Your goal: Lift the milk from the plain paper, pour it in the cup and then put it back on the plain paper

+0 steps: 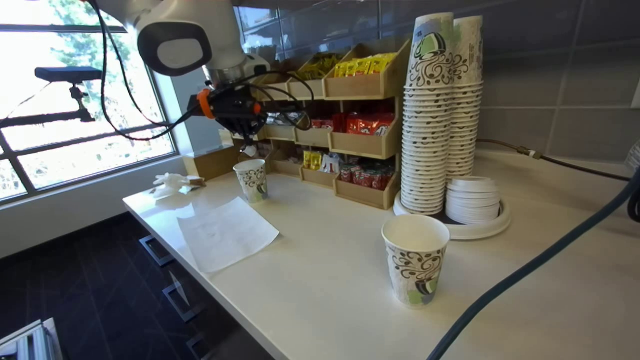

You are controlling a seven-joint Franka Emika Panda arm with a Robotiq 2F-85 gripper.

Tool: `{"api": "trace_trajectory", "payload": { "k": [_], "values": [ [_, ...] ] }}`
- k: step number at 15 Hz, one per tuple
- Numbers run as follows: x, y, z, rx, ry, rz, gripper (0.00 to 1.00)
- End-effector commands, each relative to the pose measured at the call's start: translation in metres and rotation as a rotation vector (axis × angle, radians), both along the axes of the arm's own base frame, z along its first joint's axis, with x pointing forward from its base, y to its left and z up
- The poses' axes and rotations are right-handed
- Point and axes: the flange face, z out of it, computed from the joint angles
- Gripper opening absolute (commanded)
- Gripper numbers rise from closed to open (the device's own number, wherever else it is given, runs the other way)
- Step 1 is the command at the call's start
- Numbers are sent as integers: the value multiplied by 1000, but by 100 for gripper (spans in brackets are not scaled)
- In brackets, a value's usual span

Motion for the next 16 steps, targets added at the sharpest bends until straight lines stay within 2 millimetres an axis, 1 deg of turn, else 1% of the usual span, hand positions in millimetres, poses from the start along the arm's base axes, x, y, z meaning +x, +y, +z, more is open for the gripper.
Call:
{"api": "trace_trajectory", "payload": {
  "k": [1, 11, 16],
  "values": [
    [-4, -6, 3, -65, -24, 32, 0],
    [-9, -15, 9, -150, -64, 139, 0],
    [-13, -7, 14, -147, -100, 212, 0]
  ]
}}
